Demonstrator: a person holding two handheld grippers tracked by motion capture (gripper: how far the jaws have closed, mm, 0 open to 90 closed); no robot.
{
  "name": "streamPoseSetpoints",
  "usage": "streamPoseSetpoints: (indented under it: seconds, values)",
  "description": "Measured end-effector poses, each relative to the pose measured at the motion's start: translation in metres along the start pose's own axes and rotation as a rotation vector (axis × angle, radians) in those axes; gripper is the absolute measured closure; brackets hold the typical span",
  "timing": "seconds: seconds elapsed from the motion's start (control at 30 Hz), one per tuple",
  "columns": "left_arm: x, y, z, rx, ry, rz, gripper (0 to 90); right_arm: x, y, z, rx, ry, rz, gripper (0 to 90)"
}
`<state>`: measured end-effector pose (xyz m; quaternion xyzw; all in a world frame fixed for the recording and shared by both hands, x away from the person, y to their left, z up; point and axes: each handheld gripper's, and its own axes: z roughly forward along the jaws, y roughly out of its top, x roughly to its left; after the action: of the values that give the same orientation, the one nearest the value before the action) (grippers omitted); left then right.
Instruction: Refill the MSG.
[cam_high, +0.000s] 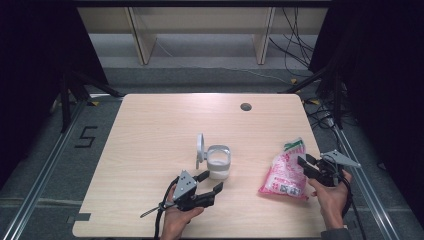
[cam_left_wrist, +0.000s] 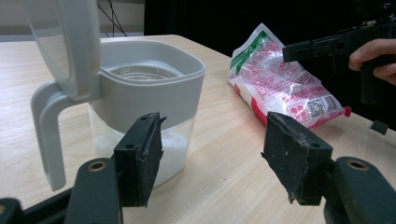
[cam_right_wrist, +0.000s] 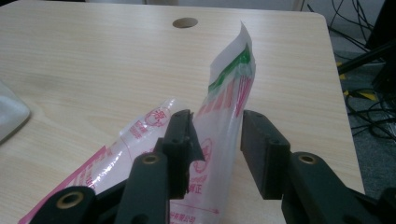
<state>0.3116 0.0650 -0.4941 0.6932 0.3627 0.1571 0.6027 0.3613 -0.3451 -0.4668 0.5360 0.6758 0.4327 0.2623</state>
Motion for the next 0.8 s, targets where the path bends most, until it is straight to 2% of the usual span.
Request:
streamPoseSetpoints:
  seconds: [0.03,0.07,0.1,0.13,0.17,0.2,0.23,0.27,0.3,0.33,0.37,0.4,0.43,0.5,0.53,0.6,0.67,0.7,0.73,0.77,0.8]
  values:
    - [0.001,0.000,0.000,-0.001,-0.005,-0.001,36.6,-0.003,0.000,0.000,-0.003,0.007,-0.018,62.1]
    - [0.001,0.000,-0.001,-0.002,-0.001,-0.005,36.6,-0.001,0.000,-0.001,-0.002,-0.019,-0.002,61.9]
    - [0.001,0.000,-0.001,-0.002,-0.001,-0.005,36.6,-0.001,0.000,-0.001,-0.002,-0.019,-0.002,61.9]
    - [0.002,0.000,-0.001,-0.003,0.001,-0.004,36.6,-0.002,0.002,-0.003,-0.026,-0.024,-0.030,60.5]
    - [0.002,0.000,-0.001,-0.003,0.001,-0.004,36.6,-0.002,0.002,-0.003,-0.026,-0.024,-0.030,60.5]
    - [0.003,0.001,-0.002,0.002,0.008,0.007,36.6,0.000,0.004,-0.005,-0.054,-0.008,-0.025,57.4]
    - [0.003,0.001,-0.002,0.002,0.008,0.007,36.7,0.000,0.004,-0.005,-0.054,-0.008,-0.025,57.4]
    - [0.004,0.001,-0.003,0.000,0.005,0.014,36.7,0.001,0.005,-0.006,-0.047,-0.037,-0.023,56.1]
    - [0.006,0.002,-0.004,0.002,0.006,0.017,36.6,0.007,0.007,-0.007,-0.046,-0.031,-0.008,54.1]
    - [0.007,0.001,-0.003,-0.009,-0.004,0.018,36.6,0.008,0.007,-0.005,-0.059,-0.037,-0.019,53.3]
    - [0.008,0.001,-0.004,-0.009,-0.003,0.013,36.6,0.011,0.007,-0.006,-0.049,-0.034,-0.006,51.8]
    - [0.009,0.002,-0.006,0.008,0.014,0.021,36.6,0.009,0.008,-0.004,-0.043,-0.036,-0.049,50.2]
    - [0.010,0.002,-0.007,0.001,0.013,0.016,36.7,0.011,0.008,-0.004,-0.043,-0.023,-0.046,49.1]
    - [0.011,0.002,-0.007,0.005,0.016,0.021,36.5,0.013,0.008,-0.004,-0.042,-0.033,-0.034,47.7]
    - [0.012,0.002,-0.009,0.000,0.018,0.014,36.5,0.017,0.010,-0.004,-0.045,0.000,-0.026,45.2]
    - [0.014,0.003,-0.010,-0.001,0.022,0.015,36.4,0.022,0.011,-0.003,-0.057,0.011,-0.012,41.9]
    - [0.016,0.004,-0.010,-0.009,0.019,0.012,36.3,0.026,0.012,-0.001,-0.063,0.057,-0.040,38.6]
    - [0.017,0.004,-0.011,-0.007,0.025,0.008,36.3,0.030,0.012,-0.001,-0.061,0.057,-0.036,36.6]
    - [0.017,0.005,-0.011,-0.009,0.028,0.010,36.3,0.033,0.013,0.001,-0.056,0.074,-0.054,35.0]
    - [0.018,0.005,-0.011,-0.010,0.032,0.006,36.2,0.039,0.012,0.000,-0.036,0.074,-0.034,33.9]
    - [0.019,0.006,-0.012,-0.006,0.032,0.010,36.2,0.041,0.012,0.002,-0.045,0.097,-0.047,32.5]
